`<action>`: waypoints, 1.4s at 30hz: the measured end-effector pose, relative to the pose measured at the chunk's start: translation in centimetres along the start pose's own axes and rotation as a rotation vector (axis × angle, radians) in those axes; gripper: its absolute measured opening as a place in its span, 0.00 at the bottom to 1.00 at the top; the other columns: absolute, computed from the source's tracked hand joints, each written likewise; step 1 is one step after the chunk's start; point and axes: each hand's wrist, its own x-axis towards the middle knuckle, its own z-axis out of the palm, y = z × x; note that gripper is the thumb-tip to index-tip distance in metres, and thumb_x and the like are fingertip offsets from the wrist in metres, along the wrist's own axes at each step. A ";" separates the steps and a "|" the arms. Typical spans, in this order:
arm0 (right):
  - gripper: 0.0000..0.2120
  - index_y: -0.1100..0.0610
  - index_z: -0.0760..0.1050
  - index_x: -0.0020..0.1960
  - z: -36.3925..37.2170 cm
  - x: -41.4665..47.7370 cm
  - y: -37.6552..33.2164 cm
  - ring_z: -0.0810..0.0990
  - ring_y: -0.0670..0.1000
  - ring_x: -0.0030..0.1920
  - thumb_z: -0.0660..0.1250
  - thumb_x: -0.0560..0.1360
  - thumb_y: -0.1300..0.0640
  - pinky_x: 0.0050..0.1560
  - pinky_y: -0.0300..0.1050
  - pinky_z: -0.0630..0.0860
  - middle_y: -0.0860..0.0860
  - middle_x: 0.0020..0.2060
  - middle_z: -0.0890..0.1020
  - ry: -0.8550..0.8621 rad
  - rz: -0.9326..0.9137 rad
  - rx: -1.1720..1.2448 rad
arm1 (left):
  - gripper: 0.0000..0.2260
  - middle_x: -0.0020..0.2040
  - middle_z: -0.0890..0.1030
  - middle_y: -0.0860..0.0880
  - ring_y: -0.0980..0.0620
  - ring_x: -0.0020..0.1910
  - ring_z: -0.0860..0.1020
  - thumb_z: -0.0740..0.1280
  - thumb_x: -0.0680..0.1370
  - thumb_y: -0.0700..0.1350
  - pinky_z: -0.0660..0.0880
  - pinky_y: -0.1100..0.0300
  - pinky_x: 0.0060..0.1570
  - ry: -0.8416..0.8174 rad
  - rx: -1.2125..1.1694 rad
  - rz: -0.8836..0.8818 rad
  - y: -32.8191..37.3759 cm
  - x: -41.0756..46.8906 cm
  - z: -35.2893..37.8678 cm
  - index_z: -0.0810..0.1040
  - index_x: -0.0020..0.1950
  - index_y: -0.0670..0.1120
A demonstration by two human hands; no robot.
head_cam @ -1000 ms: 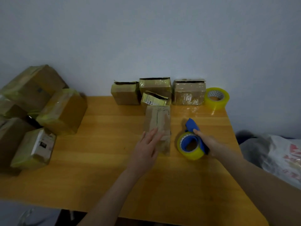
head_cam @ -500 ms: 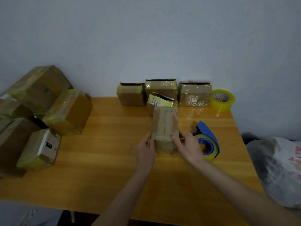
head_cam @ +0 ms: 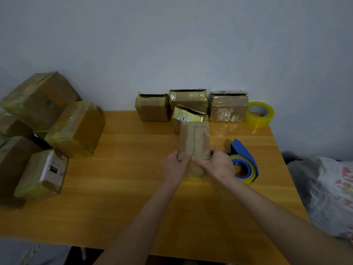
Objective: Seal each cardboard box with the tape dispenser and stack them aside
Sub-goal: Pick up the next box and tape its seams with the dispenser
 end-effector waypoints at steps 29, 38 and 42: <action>0.27 0.52 0.70 0.66 -0.5 -0.5 3.0 0.78 0.45 0.38 0.74 0.71 0.46 0.34 0.37 0.74 0.45 0.38 0.78 0.064 -0.248 -0.063 | 0.16 0.38 0.73 0.54 0.56 0.35 0.71 0.77 0.68 0.49 0.66 0.66 0.32 0.003 -0.026 0.176 -3.8 0.6 -0.6 0.69 0.42 0.52; 0.41 0.50 0.55 0.78 0.2 0.6 2.1 0.82 0.53 0.42 0.66 0.72 0.37 0.42 0.49 0.81 0.55 0.52 0.83 0.055 -0.336 -0.130 | 0.37 0.66 0.75 0.45 0.48 0.62 0.75 0.71 0.74 0.51 0.74 0.52 0.60 -0.211 -0.011 0.219 -2.6 2.1 -0.1 0.56 0.78 0.47; 0.37 0.49 0.56 0.77 0.4 0.6 3.0 0.83 0.51 0.40 0.69 0.74 0.45 0.48 0.47 0.81 0.55 0.54 0.83 0.039 -0.425 -0.103 | 0.33 0.62 0.78 0.46 0.51 0.56 0.77 0.70 0.75 0.45 0.76 0.58 0.56 -0.197 -0.028 0.260 -3.4 1.8 -0.2 0.60 0.77 0.47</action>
